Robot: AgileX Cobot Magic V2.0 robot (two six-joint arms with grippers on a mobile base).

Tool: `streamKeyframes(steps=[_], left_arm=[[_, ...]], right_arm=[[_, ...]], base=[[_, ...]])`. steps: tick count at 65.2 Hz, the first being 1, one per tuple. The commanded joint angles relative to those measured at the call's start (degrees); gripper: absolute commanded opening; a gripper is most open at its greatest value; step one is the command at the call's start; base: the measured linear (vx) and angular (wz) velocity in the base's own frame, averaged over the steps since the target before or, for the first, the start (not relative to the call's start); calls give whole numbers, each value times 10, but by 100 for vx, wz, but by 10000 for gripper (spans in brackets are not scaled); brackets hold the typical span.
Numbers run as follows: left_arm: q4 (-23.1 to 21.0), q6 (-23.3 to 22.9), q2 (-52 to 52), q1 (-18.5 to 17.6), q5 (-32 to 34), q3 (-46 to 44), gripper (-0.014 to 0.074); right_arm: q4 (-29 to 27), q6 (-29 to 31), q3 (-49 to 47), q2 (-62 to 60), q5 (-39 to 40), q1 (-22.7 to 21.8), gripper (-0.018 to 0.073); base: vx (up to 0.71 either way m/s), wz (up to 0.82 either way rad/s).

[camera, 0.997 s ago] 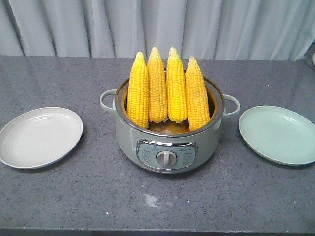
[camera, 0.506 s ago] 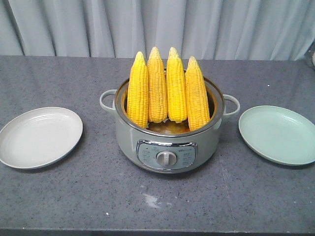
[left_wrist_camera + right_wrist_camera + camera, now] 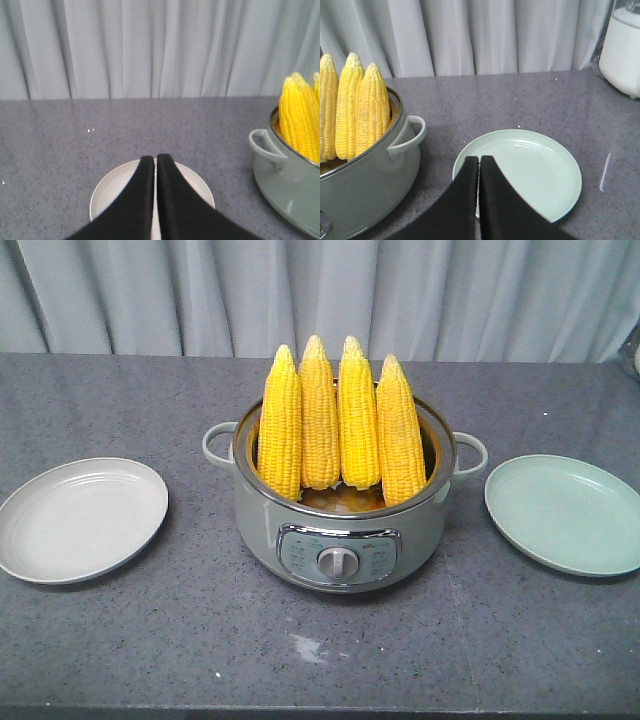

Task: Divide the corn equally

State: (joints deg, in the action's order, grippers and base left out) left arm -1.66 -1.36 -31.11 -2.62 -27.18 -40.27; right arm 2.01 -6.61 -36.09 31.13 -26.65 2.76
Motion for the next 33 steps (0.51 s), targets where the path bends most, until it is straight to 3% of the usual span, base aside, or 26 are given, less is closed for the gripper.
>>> streamKeyframes(steps=[1, 14, 33], left_arm=[[-6, -18, -69, 2, -47, -88, -6], [-6, -18, -199, 2, -156, -204, -6], [-6, -18, -269, 2, -173, -226, -6]], right_arm=[[1, 5, -81, 58, -42, -4, -10], [0, 21, -200, 177, -170, -4, -10], [-10, 34, -238, 264, -207, -4, -10]], base=[[0, 0], [0, 0], [0, 0]])
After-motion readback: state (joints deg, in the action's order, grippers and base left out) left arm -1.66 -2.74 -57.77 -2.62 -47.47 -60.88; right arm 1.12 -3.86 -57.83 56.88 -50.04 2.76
